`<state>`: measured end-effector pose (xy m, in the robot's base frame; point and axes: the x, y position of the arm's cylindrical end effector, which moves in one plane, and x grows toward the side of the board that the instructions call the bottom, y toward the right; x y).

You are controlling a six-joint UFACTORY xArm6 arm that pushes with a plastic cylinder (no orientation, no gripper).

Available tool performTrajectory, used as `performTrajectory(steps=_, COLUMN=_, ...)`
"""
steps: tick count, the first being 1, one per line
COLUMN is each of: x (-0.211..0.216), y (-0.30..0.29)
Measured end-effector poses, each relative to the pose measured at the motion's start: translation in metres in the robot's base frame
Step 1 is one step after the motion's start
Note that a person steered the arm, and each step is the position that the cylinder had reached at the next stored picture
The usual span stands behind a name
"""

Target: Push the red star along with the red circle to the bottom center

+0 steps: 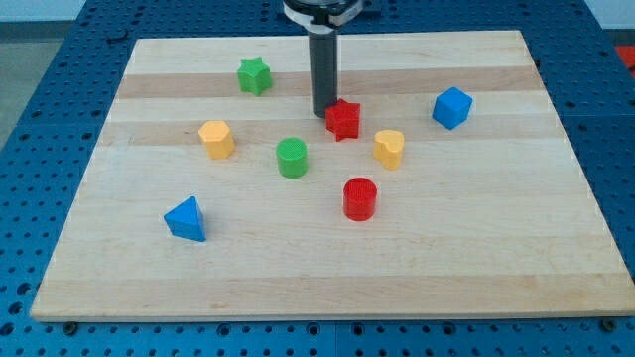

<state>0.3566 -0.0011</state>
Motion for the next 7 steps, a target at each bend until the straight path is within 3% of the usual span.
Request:
performTrajectory(steps=4, x=-0.008, y=0.048)
performTrajectory(steps=7, x=0.034, y=0.052)
